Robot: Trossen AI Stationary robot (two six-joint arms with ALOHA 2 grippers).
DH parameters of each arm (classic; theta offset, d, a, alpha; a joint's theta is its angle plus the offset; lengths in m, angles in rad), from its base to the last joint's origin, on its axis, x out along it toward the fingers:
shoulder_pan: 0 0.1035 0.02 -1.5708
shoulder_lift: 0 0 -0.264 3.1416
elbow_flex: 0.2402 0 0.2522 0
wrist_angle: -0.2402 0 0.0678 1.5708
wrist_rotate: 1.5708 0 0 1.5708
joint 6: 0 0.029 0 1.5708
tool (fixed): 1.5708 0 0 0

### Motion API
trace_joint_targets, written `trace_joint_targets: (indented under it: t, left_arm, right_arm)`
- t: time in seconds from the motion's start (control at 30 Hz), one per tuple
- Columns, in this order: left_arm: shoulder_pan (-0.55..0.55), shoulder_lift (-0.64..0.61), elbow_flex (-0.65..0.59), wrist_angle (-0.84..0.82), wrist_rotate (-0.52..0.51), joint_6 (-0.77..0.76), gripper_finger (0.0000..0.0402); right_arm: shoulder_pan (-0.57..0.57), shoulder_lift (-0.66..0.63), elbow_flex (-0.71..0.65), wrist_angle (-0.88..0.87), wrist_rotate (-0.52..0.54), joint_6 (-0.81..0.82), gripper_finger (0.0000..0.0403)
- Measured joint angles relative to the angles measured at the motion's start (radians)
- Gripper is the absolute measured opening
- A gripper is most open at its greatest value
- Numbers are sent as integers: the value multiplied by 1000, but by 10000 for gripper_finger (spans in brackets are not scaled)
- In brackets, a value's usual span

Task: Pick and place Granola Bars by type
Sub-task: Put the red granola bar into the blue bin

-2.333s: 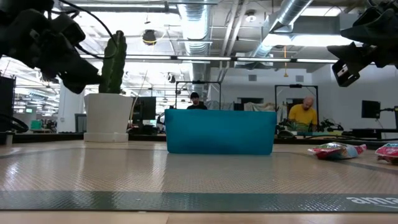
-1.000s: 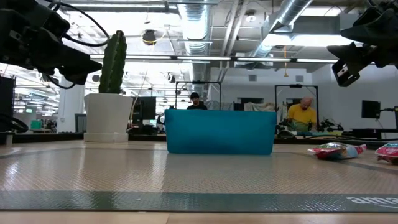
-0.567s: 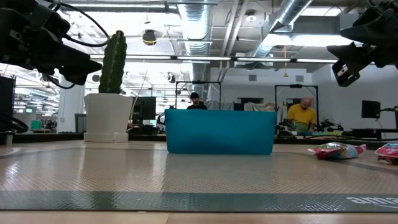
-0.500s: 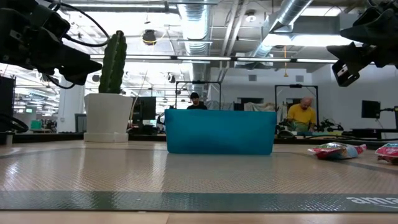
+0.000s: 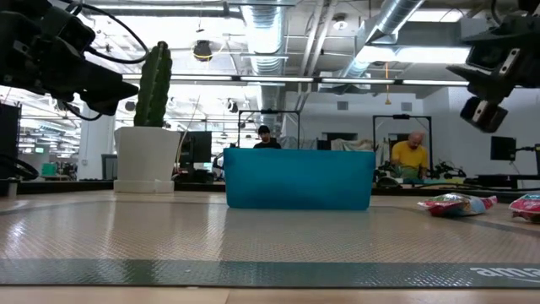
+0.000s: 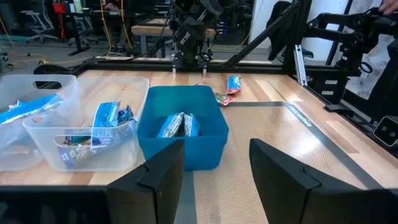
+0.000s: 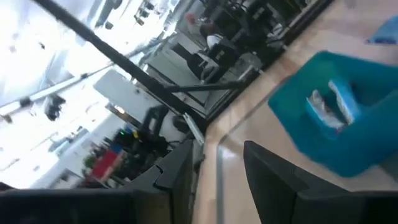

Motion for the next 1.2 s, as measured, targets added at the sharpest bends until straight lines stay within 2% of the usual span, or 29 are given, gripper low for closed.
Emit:
trace_joint_targets:
  t: [0.07,0.27,0.5,0.67,0.77,0.9,1.2]
  left_arm:
    - [0,0,0,0,0,7,174]
    - [0,0,0,0,0,0,174]
    - [0,0,0,0,0,-1,174]
    - [0,0,0,0,0,8,174]
    - [0,0,0,0,0,-1,174]
    - [0,0,0,0,0,5,174]
    - [0,0,0,0,0,2,174]
  right_arm:
    - [0,1,0,-1,0,-49,135]
    - [-14,30,5,-17,0,-53,133]
    - [-66,159,182,-410,40,-142,133]
    - [-87,325,378,-667,128,-193,134]
    - [-92,449,483,-777,140,-212,134]
    - [-78,607,591,-827,135,-292,136]
    - [103,879,747,-962,133,-395,168]
